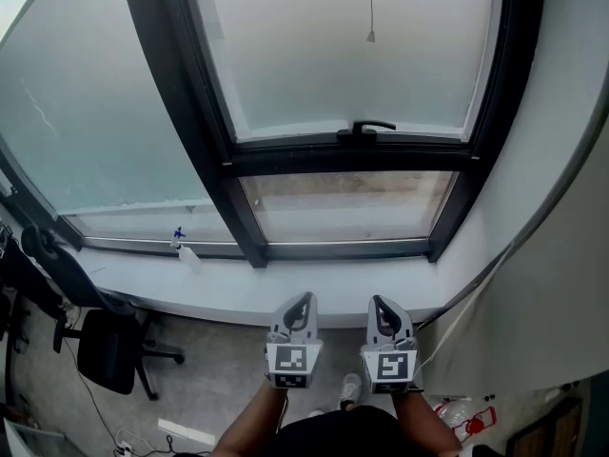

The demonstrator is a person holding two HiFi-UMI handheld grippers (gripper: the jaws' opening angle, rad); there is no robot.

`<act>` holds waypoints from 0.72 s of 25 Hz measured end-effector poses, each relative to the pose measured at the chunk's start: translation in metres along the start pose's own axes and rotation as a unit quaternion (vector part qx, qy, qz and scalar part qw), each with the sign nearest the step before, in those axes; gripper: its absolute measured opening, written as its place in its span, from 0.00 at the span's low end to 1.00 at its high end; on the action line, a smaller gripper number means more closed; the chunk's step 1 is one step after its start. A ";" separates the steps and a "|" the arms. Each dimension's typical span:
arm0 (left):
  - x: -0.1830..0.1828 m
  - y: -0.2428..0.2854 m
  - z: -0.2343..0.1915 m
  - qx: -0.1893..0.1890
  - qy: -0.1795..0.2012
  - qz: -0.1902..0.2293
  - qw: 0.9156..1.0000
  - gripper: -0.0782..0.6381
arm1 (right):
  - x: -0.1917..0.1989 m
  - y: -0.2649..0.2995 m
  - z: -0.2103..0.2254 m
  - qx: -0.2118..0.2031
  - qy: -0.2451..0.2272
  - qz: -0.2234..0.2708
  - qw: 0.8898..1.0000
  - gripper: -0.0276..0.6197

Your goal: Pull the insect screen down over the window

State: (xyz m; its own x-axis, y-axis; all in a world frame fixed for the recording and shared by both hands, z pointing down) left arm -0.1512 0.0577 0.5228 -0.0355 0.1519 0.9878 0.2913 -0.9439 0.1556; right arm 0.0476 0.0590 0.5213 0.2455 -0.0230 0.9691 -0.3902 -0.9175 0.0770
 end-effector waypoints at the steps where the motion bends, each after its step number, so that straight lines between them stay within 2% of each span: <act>1: 0.000 0.006 0.000 -0.002 0.003 -0.002 1.000 0.11 | 0.001 0.005 0.004 -0.001 0.000 -0.001 1.000 0.05; 6: -0.007 0.033 0.005 -0.019 0.003 -0.003 1.000 0.11 | 0.007 0.029 0.032 -0.003 0.006 -0.007 1.000 0.05; 18: -0.018 0.076 0.019 -0.032 0.005 -0.006 0.999 0.11 | 0.006 0.063 0.074 -0.017 0.009 0.001 1.000 0.05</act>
State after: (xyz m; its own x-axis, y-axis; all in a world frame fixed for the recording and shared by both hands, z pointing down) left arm -0.1098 -0.0114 0.5164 -0.0487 0.1610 0.9858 0.2295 -0.9587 0.1679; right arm 0.0897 -0.0284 0.5148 0.2282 -0.0181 0.9734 -0.4212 -0.9033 0.0820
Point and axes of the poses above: the fingertips, and each gripper's own axes: y forward along the fingers, z to its right, x out of its underside, the point moved 10 cm from there along -y, backward along the fingers, and after that the axes turned 5 degrees about -y, right-handed, at the moved point
